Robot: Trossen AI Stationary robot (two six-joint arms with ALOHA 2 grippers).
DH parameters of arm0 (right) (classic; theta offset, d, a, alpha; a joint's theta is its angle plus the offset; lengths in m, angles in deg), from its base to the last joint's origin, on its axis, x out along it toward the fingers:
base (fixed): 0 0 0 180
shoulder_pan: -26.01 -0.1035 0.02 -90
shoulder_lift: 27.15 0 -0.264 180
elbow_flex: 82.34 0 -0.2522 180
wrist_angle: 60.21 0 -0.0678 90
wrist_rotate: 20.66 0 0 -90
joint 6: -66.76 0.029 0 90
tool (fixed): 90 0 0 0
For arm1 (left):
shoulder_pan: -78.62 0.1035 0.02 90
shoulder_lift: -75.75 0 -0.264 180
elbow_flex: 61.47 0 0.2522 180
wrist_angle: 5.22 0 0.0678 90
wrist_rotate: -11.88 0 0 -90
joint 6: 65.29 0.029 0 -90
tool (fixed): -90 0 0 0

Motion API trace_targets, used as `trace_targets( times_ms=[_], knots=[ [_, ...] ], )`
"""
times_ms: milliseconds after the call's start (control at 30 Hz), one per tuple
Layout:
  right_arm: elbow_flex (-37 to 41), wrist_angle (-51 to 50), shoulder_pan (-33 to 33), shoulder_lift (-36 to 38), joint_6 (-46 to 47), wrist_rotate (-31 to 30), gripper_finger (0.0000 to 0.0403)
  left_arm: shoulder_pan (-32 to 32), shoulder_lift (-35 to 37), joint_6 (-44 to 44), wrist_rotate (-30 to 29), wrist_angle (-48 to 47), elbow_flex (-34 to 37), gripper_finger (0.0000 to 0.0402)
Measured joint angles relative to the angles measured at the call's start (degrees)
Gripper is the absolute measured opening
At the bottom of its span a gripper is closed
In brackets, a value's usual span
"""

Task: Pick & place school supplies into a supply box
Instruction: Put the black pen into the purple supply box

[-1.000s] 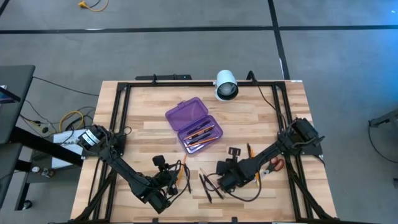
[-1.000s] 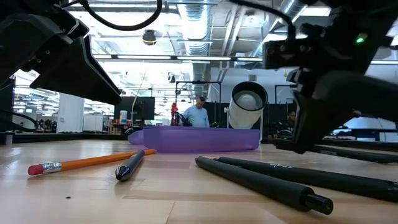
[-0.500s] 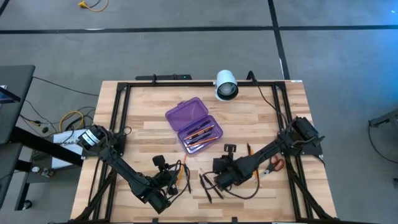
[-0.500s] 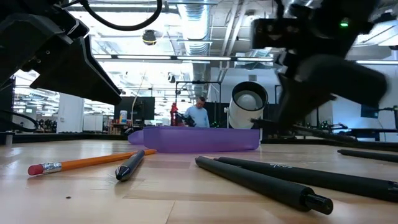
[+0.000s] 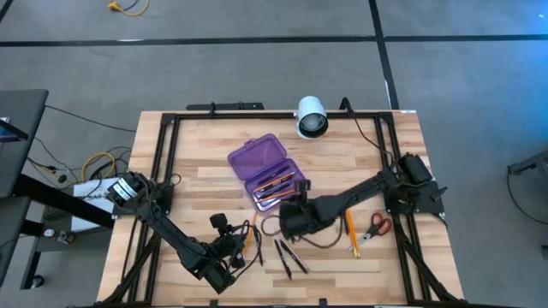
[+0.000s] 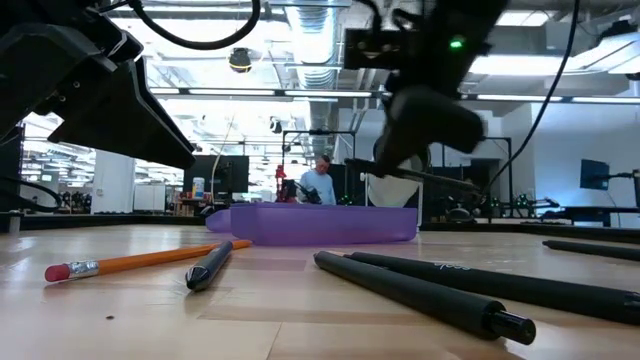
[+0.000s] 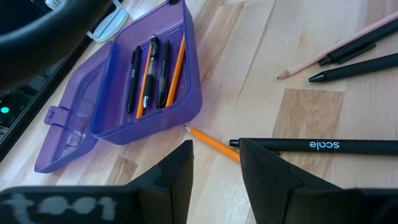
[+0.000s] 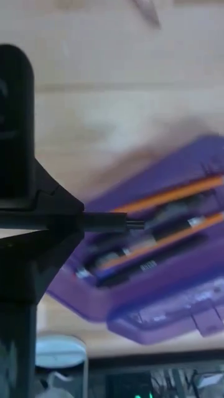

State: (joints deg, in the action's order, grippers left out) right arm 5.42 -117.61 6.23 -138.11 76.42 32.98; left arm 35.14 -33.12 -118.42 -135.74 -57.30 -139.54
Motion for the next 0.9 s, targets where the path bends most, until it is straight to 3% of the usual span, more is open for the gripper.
trace_targets(
  times_ms=[367, 900],
  knots=[
    [-1.0, 13.4, 9.7, 0.0, -16.1, 0.5, 0.0017, 0.0, 0.0, 0.0, 0.0, -0.5, 0.0, 0.0121],
    [-1.0, 18.3, 13.7, 0.1, -17.7, 6.9, 0.0031, 0.0, 0.0, 0.0, 0.3, -1.3, 0.0, 0.0121]
  ],
)
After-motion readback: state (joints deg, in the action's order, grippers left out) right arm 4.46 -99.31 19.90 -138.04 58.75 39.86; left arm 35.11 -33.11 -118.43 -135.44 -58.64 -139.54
